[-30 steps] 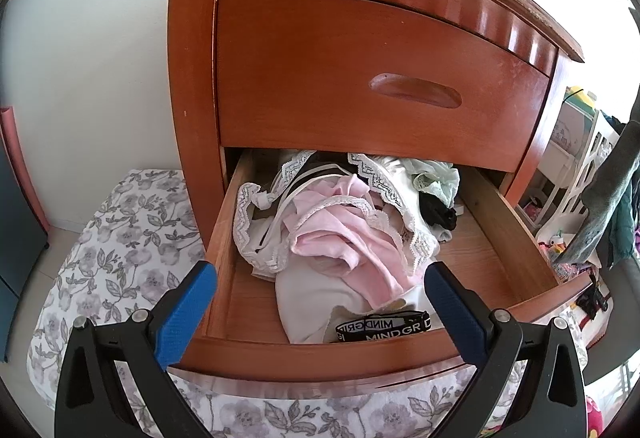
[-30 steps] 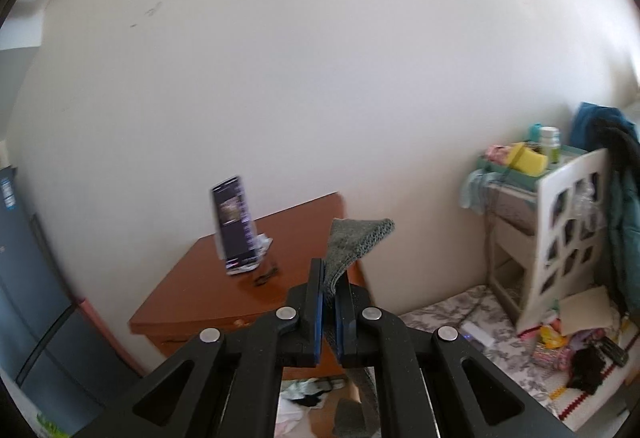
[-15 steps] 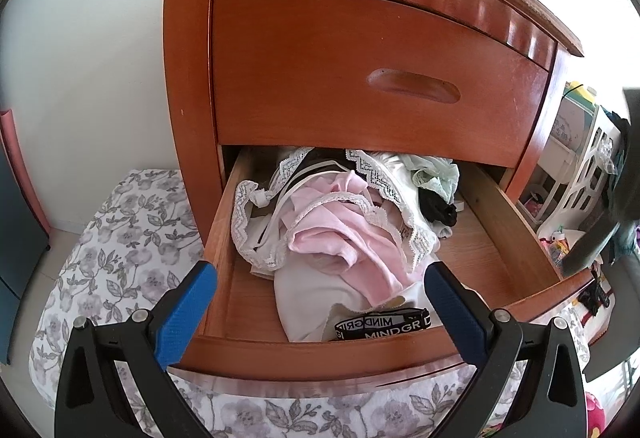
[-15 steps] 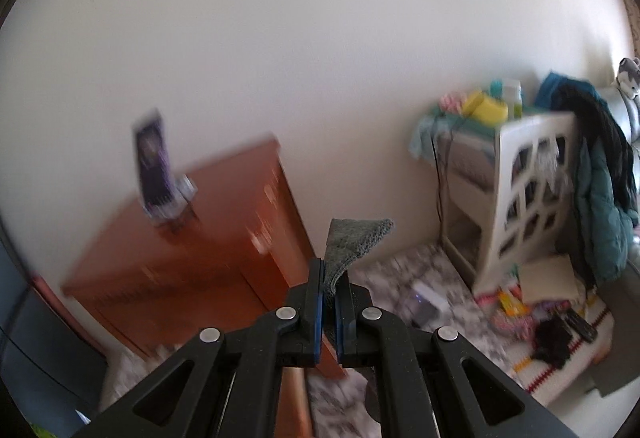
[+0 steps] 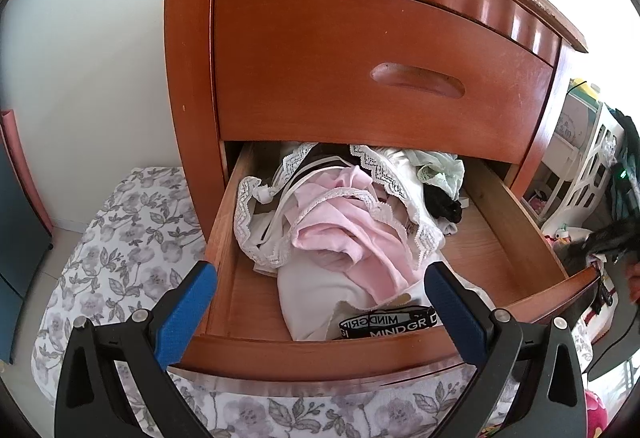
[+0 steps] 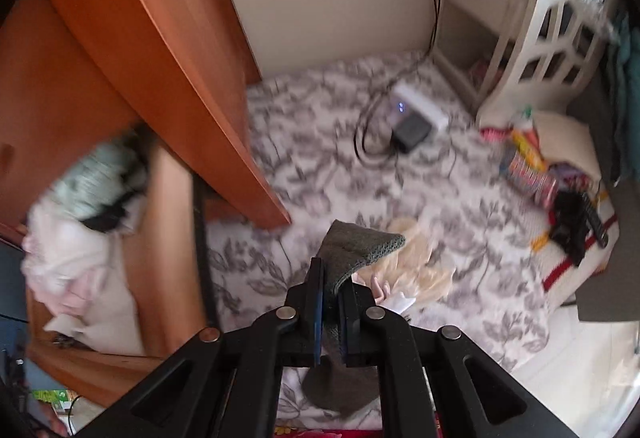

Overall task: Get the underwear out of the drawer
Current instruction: 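Lower the grey sock onto the pile and open the right gripper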

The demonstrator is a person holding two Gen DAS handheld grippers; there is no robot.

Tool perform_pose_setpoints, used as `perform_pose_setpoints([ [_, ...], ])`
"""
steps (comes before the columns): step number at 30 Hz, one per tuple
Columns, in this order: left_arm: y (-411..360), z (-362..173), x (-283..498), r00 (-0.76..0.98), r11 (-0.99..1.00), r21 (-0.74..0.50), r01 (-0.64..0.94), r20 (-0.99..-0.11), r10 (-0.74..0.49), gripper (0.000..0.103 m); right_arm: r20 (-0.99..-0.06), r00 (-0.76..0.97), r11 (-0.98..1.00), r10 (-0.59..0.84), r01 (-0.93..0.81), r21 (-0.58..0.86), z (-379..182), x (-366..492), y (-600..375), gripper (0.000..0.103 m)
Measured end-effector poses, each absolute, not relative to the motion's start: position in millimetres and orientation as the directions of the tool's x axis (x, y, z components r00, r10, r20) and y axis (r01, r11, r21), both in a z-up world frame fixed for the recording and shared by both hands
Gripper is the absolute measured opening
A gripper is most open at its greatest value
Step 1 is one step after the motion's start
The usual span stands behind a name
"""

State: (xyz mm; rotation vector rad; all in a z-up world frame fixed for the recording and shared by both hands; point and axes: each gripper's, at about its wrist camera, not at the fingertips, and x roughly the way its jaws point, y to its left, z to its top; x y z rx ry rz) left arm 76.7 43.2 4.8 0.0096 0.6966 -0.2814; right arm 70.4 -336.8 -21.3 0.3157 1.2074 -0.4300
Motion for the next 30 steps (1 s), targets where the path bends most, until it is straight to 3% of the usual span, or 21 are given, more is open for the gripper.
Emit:
perform_pose_setpoints([
  [13, 43.4, 3.4, 77.7, 0.729, 0.964, -0.078, 0.255, -0.639, -0.245, 0.103, -0.973, 0.146, 0.870, -0.179, 0.486, -0.087, -74.1, 83.3, -336.9, 0.010],
  [14, 43.5, 3.4, 77.6, 0.729, 0.964, -0.079, 0.255, -0.638, -0.245, 0.103, -0.974, 0.144, 0.868, -0.175, 0.490, -0.083, -74.2, 82.9, -337.8, 0.021],
  [15, 43.4, 3.3, 77.7, 0.730, 0.964, -0.079, 0.255, -0.638, -0.246, 0.103, -0.975, 0.140, 0.866, -0.172, 0.494, -0.082, -74.9, 82.7, -338.6, 0.040],
  [17, 43.4, 3.1, 77.8, 0.730, 0.964, -0.079, 0.254, -0.638, -0.245, 0.103, -0.973, 0.137, 0.859, -0.184, 0.504, -0.092, -74.5, 80.5, -340.0, 0.054],
  [19, 43.2, 3.0, 77.9, 0.729, 0.964, -0.079, 0.254, -0.639, -0.244, 0.103, -0.974, 0.129, 0.858, -0.187, 0.505, -0.098, -75.5, 79.7, -341.0, 0.057],
  [21, 43.3, 3.3, 77.7, 0.729, 0.964, -0.078, 0.255, -0.639, -0.245, 0.103, -0.975, 0.122, 0.854, -0.184, 0.512, -0.098, -77.2, 78.7, -342.7, 0.067],
  [25, 43.4, 3.1, 77.7, 0.729, 0.964, -0.078, 0.255, -0.639, -0.244, 0.103, -0.979, 0.122, 0.856, -0.163, 0.512, -0.079, -79.5, 77.8, -344.3, 0.078],
  [30, 43.4, 3.2, 77.7, 0.729, 0.964, -0.078, 0.255, -0.639, -0.245, 0.103, -0.978, 0.131, 0.863, -0.164, 0.500, -0.077, -80.7, 77.5, -343.1, 0.101],
])
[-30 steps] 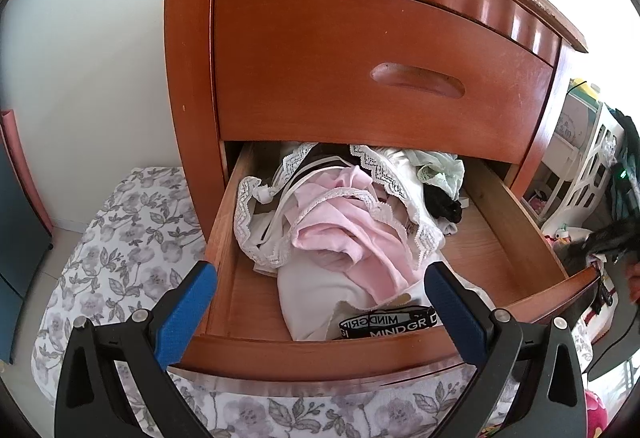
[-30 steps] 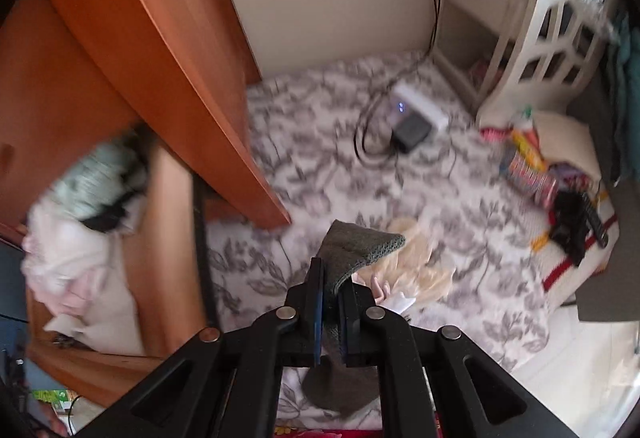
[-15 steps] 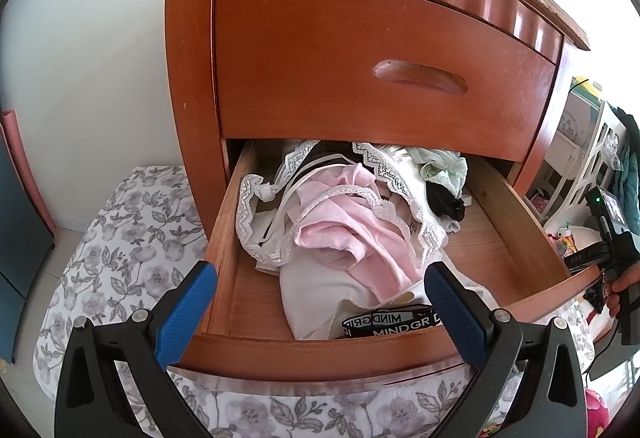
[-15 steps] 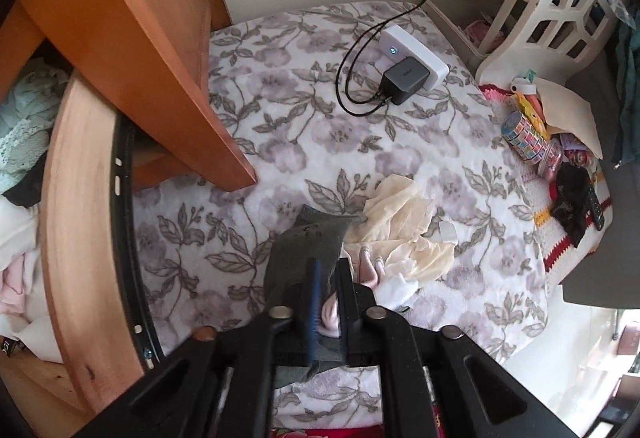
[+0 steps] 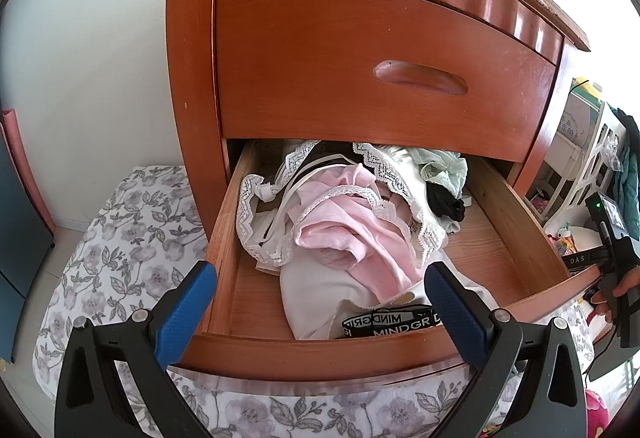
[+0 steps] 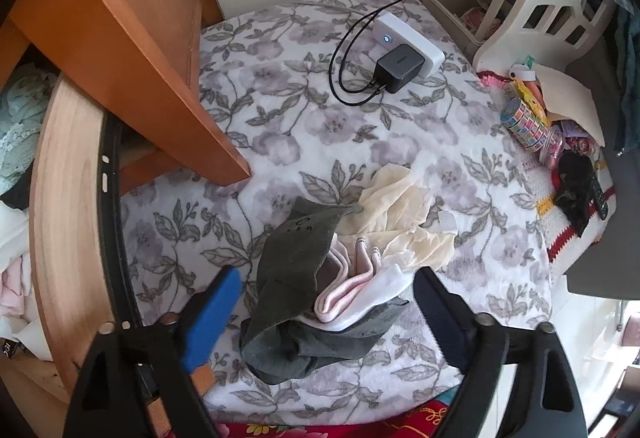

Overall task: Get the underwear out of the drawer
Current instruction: 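Lower the grey sock onto the pile and open the right gripper, then move the right gripper back into the drawer toward the pale green lace cloth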

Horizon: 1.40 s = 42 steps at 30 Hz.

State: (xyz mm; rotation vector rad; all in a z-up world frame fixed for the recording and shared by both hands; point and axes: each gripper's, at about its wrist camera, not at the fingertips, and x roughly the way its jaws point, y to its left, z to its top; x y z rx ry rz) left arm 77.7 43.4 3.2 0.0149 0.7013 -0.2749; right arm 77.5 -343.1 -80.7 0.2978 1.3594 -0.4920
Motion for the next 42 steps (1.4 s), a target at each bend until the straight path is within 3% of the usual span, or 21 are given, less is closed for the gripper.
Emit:
perform_pose_setpoints([
  [13, 45.2, 3.8, 78.0, 0.731, 0.964, -0.084, 0.254, -0.635, -0.248, 0.103, -0.972, 0.150, 0.842, -0.180, 0.534, -0.074, -71.1, 72.1, -350.8, 0.103],
  [25, 48.5, 2.8, 78.8, 0.724, 0.964, -0.102, 0.246, -0.642, -0.253, 0.103, -0.908, 0.340, 0.854, -0.245, 0.519, -0.036, 20.2, 64.8, -333.0, 0.103],
  [35, 52.9, 2.3, 78.8, 0.726, 0.972, -0.088, 0.219, -0.650, -0.223, 0.103, -0.786, 0.580, 0.941, -0.213, 0.338, -0.005, 105.1, 69.2, -249.9, 0.103],
  [42, 56.3, 0.4, 80.4, 0.728, 0.977, -0.078, 0.199, -0.656, -0.201, 0.103, -0.797, 0.599, 0.984, -0.081, 0.173, 0.030, 99.2, 87.1, -184.4, 0.103],
])
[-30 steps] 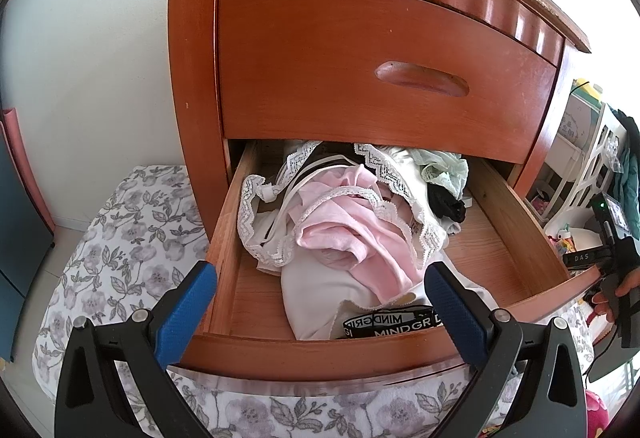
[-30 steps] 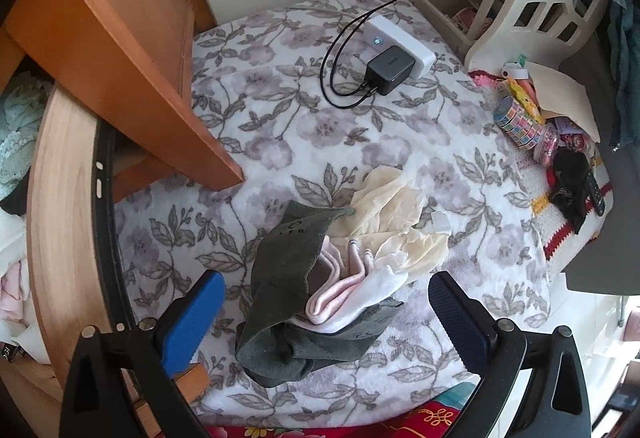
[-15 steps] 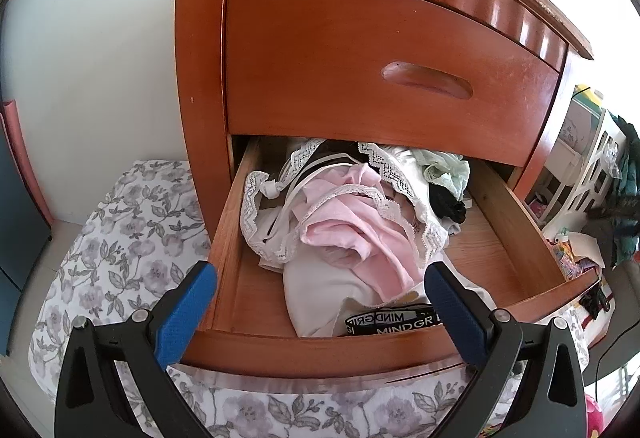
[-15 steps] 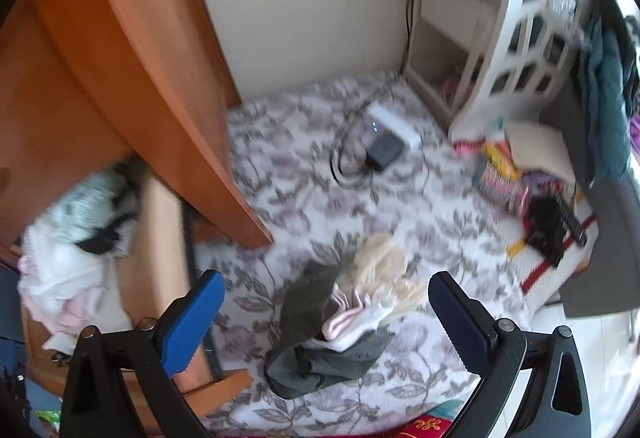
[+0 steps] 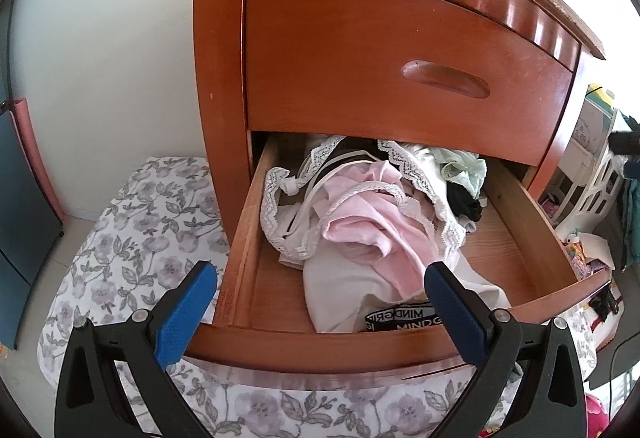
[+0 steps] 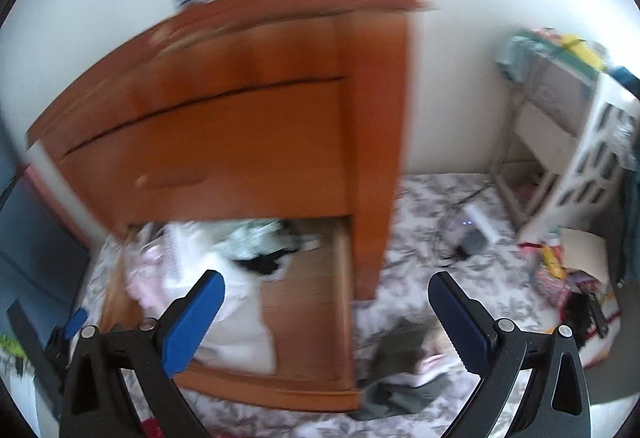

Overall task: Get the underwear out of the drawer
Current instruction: 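Move the right gripper back into the drawer toward the pale green lace cloth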

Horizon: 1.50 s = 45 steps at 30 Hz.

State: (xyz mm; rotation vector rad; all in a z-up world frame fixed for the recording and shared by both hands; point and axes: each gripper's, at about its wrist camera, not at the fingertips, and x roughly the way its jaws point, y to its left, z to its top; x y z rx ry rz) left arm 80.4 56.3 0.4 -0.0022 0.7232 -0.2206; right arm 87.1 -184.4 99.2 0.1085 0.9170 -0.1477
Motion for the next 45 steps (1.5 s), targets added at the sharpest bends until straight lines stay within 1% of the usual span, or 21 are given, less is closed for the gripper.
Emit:
perform_pose_setpoints([
  [4, 60.5, 0.1, 80.7, 0.728, 0.978, -0.086, 0.191, -0.656, -0.200, 0.103, -0.848, 0.530, 0.996, -0.018, 0.087, 0.034, 63.5, 101.5, -148.8, 0.103],
  [7, 65.6, -0.4, 81.5, 0.727, 0.980, -0.093, 0.175, -0.659, -0.193, 0.103, -0.867, 0.498, 0.997, 0.011, 0.059, 0.047, 44.3, 109.2, -132.0, 0.103],
  [10, 68.8, -1.7, 82.5, 0.726, 0.983, -0.093, 0.160, -0.663, -0.181, 0.103, -0.885, 0.465, 0.998, 0.021, 0.036, 0.042, 28.0, 114.9, -121.8, 0.103],
  [16, 71.7, -0.7, 82.3, 0.728, 0.979, -0.117, 0.164, -0.656, -0.200, 0.103, -0.906, 0.423, 0.999, 0.025, 0.013, 0.034, 7.1, 125.4, -111.7, 0.103],
  [22, 75.2, -0.5, 81.8, 0.729, 0.977, -0.135, 0.164, -0.651, -0.212, 0.103, -0.918, 0.395, 0.999, 0.036, -0.010, 0.035, -4.9, 137.7, -106.4, 0.103],
  [29, 82.0, -5.8, 84.7, 0.721, 0.985, -0.119, 0.122, -0.672, -0.170, 0.103, -0.931, 0.365, 0.999, 0.008, 0.026, 0.019, -11.6, 149.4, -119.0, 0.103],
  [36, 83.0, -4.7, 83.1, 0.725, 0.985, -0.118, 0.123, -0.667, -0.171, 0.103, -0.931, 0.362, 0.998, 0.055, -0.007, 0.057, -16.1, 161.7, -100.8, 0.103],
  [43, 82.1, -5.3, 83.3, 0.724, 0.985, -0.114, 0.127, -0.668, -0.170, 0.103, -0.910, 0.414, 0.999, 0.014, -0.045, -0.005, -12.9, 180.0, -63.8, 0.102],
  [45, 82.7, -5.4, 83.3, 0.724, 0.985, -0.115, 0.126, -0.669, -0.170, 0.103, -0.908, 0.417, 0.997, -0.034, -0.042, -0.057, -13.9, 183.5, -55.1, 0.098],
])
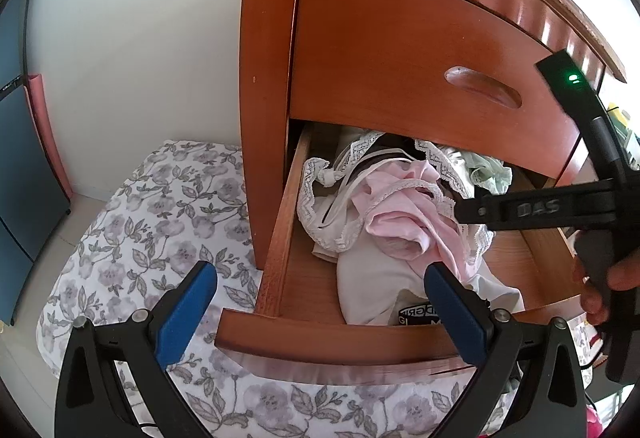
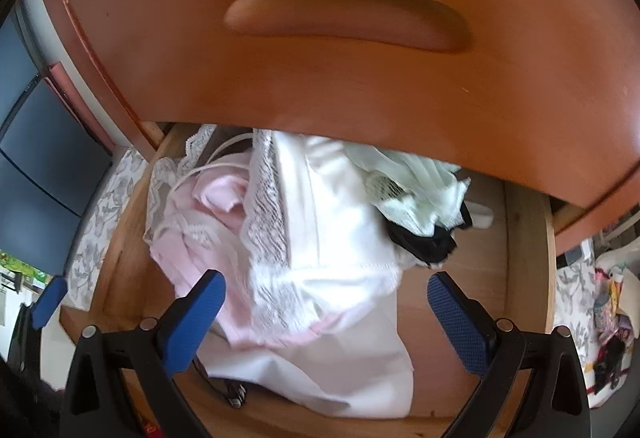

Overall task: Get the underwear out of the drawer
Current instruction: 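Move the right gripper back into the drawer toward the pale green lace cloth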

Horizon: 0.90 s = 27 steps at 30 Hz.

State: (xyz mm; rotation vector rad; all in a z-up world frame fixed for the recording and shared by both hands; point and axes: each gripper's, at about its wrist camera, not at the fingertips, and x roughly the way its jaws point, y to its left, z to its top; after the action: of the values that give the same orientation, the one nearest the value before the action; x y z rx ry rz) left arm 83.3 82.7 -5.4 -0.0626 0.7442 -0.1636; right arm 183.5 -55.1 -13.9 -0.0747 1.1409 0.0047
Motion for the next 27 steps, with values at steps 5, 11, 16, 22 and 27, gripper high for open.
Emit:
perform_pose_setpoints([
  [5, 86.0, -5.9, 83.7, 0.723, 0.985, -0.126, 0.117, -0.669, -0.172, 0.103, -0.913, 0.408, 0.997, -0.032, -0.048, -0.057, -17.5, 187.2, -57.3, 0.095],
  [11, 84.3, -6.2, 83.8, 0.721, 0.984, -0.127, 0.125, -0.670, -0.178, 0.103, -0.890, 0.455, 0.998, -0.033, 0.057, -0.008, -2.9, 190.5, -93.5, 0.094],
  [16, 84.4, -6.4, 83.9, 0.720, 0.984, -0.132, 0.117, -0.671, -0.176, 0.103, -0.878, 0.479, 0.999, 0.013, 0.029, 0.031, 8.2, 187.5, -97.8, 0.090],
  [22, 82.8, -6.1, 83.5, 0.719, 0.983, -0.130, 0.129, -0.671, -0.183, 0.103, -0.869, 0.494, 0.997, 0.013, 0.063, 0.051, 14.2, 174.4, -120.6, 0.090],
  [27, 81.6, -6.5, 84.3, 0.717, 0.984, -0.123, 0.127, -0.675, -0.177, 0.103, -0.870, 0.492, 0.993, -0.036, 0.119, 0.026, 3.6, 184.8, -133.9, 0.086],
])
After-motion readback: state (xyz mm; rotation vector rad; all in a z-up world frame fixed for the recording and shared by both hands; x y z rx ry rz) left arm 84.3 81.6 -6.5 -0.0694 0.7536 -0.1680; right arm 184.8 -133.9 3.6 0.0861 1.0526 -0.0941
